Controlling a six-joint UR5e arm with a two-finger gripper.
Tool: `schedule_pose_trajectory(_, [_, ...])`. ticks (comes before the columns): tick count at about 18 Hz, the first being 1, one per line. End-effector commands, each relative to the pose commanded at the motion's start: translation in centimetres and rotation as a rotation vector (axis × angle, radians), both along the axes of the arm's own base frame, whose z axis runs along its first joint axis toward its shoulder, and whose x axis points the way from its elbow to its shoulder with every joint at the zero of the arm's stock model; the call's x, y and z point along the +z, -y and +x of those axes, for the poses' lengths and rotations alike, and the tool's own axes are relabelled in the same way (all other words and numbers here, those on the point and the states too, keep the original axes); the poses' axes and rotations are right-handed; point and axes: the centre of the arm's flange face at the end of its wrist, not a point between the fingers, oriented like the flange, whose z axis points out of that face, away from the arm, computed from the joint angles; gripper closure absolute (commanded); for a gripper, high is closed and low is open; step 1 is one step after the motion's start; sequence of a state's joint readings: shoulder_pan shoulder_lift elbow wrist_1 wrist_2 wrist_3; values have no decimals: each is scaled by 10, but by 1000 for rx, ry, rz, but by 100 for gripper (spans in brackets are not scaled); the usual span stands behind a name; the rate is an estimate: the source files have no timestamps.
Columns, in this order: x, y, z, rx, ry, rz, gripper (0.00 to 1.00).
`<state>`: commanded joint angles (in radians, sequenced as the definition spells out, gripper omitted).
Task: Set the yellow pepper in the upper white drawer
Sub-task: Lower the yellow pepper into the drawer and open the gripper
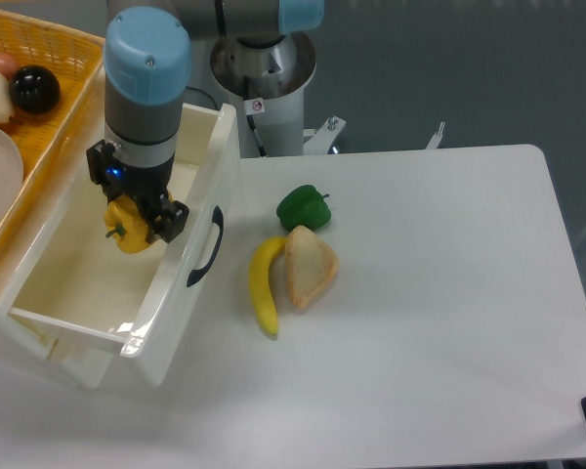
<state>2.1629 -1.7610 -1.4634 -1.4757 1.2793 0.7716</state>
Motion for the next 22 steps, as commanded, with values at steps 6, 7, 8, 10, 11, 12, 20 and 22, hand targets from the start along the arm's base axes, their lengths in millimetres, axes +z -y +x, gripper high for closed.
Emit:
schedule_pose_trajectory(6, [-7,-8,9,-21,-3,0,28])
schedule_pose_trajectory(7, [-8,-10,9,-22,-6,3,25])
schedule_pose_trajectory(8, [-11,-11,9,-23,-4,-2,22])
schedule_pose_trajectory(10, [-13,-13,10,-26,-5,-6,16])
schedule_pose_trajectory(11, [-15,-14,15,-38,-20,-17,9])
schedule_pose_trajectory(12, [-15,-14,15,-40,-29,-21,7])
schedule_pose_trajectory(20, [1,-11,13,-31,-43,4,1])
schedule_pose_trajectory(22, [13,-7,12,-25,-53,23,1])
